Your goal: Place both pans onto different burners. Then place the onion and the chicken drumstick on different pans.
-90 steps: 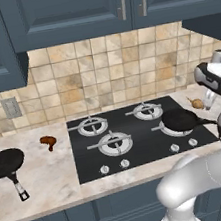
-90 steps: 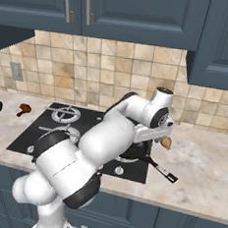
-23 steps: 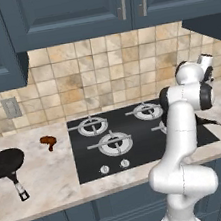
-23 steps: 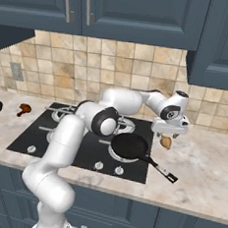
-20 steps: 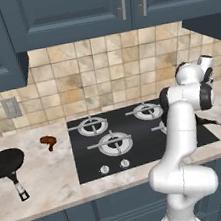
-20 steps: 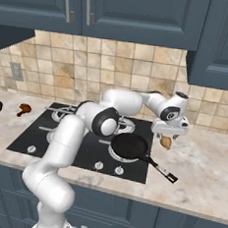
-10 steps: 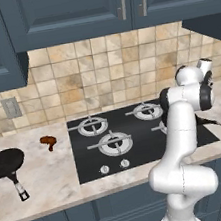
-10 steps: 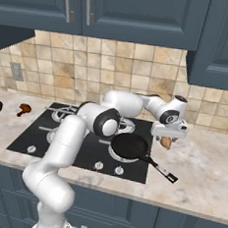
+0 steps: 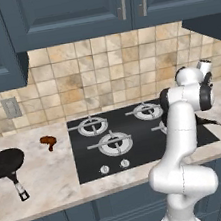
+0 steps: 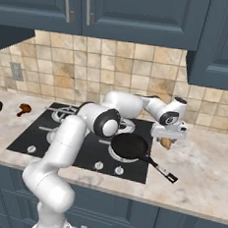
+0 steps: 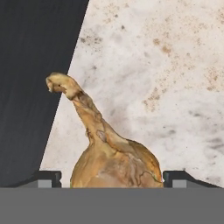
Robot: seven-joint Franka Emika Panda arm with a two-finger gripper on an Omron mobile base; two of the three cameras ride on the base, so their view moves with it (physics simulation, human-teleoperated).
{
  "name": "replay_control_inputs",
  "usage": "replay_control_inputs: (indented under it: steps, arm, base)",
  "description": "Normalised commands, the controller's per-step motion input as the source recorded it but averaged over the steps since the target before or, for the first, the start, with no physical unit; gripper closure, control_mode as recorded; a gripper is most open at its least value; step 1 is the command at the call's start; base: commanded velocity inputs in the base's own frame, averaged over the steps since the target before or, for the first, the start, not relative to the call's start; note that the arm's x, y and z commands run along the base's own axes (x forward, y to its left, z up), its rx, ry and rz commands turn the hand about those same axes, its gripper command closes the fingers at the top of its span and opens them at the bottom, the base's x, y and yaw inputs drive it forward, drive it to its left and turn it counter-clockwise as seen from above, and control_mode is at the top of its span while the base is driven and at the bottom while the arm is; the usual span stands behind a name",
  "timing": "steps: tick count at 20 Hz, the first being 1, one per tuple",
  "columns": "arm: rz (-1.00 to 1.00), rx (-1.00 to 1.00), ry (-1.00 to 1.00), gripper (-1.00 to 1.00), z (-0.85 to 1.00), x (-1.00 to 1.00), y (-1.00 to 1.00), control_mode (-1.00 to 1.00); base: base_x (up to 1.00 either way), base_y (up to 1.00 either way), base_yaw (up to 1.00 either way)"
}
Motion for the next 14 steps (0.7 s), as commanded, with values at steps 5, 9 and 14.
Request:
replay_control_inputs:
  steps: [5,9,14]
  arm:
    - [0.00,0.00,0.00,1.00,0.00,0.00,0.00,-1.00]
    - [0.00,0.00,0.00,1.00,0.01,0.00,0.00,-1.00]
    - [0.00,0.00,0.00,1.00,0.14,0.00,0.00,-1.00]
  base:
    - [0.00,0.00,0.00]
    - [0.00,0.00,0.00]
    - [0.00,0.00,0.00]
